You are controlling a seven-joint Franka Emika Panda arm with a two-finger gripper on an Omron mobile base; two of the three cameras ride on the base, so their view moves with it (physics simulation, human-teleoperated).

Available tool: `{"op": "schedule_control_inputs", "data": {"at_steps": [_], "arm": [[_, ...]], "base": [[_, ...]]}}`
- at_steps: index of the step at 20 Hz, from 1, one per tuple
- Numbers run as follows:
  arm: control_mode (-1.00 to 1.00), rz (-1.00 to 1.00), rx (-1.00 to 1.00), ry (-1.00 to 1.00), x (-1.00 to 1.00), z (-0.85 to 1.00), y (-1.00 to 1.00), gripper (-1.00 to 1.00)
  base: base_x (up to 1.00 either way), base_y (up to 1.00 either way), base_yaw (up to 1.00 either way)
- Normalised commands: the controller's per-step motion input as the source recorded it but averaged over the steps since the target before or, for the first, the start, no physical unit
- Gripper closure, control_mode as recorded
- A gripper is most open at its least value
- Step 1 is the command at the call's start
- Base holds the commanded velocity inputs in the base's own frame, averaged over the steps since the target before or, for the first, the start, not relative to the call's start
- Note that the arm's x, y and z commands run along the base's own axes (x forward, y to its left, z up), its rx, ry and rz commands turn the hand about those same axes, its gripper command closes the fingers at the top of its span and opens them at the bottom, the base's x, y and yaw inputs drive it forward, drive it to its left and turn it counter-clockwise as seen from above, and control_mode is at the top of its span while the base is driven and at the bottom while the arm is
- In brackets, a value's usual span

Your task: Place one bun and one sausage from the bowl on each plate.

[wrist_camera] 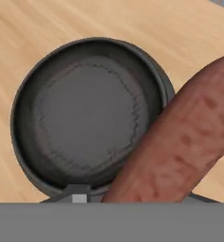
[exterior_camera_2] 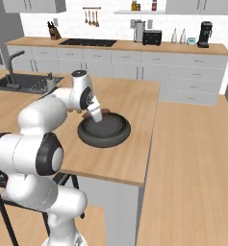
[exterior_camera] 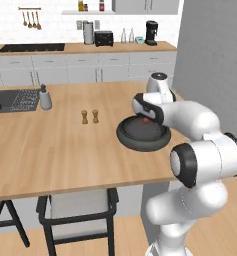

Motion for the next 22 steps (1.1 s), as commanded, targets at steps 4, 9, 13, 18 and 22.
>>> {"op": "schedule_control_inputs", "data": {"at_steps": [4, 9, 13, 18, 22], "arm": [[-1.00, 0.04, 0.00, 0.35, -1.00, 1.00, 0.40, 1.00], [-1.00, 0.03, -0.01, 0.42, -1.00, 0.70, 0.30, 1.00], [-1.00, 0.03, 0.00, 0.37, -1.00, 0.25, 0.19, 1.00], [1.00, 0.02, 0.00, 0.16, -0.80, 0.00, 0.19, 1.00], [1.00, 0.00, 0.00, 0.00, 0.00, 0.00, 0.00, 1.00]], "base": [[0.00, 0.00, 0.00], [0.00, 0.00, 0.00], [0.00, 0.00, 0.00], [-0.20, 0.00, 0.00], [-1.00, 0.46, 0.04]]}}
